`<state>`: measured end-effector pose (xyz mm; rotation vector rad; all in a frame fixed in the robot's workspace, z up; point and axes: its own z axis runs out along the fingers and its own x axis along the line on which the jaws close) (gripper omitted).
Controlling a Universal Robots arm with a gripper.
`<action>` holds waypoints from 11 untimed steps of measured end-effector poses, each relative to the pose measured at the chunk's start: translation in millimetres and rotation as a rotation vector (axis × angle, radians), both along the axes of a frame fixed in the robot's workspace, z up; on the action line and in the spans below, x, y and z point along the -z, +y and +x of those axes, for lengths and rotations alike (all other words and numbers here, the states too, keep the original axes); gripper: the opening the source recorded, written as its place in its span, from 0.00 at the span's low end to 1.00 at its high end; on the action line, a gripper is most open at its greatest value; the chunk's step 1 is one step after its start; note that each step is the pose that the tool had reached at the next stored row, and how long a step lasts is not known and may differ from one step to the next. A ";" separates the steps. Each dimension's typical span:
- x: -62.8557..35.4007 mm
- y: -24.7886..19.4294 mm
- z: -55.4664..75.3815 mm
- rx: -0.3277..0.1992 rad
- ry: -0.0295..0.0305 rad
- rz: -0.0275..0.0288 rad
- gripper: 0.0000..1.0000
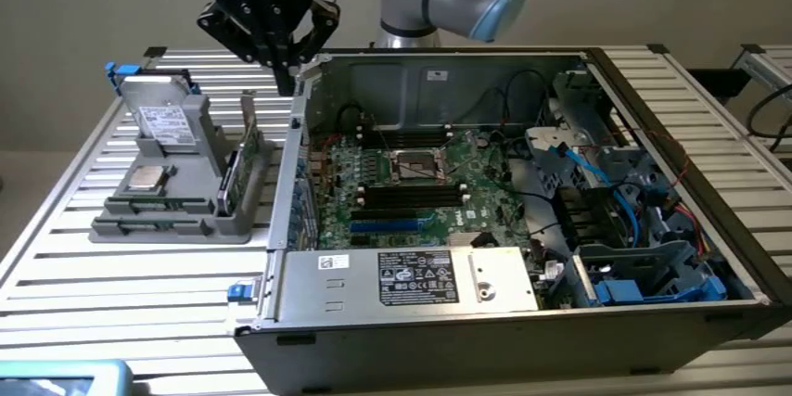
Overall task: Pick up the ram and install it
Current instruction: 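Reach for the ram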
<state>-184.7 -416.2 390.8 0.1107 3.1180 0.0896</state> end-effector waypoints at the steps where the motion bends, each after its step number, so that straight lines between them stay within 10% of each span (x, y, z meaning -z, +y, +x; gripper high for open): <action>1: 0.4 -0.2 -4.5 0.000 -0.0001 0.0001 0.11; 11: 8.3 -0.5 -47.7 0.000 0.0084 0.0001 0.11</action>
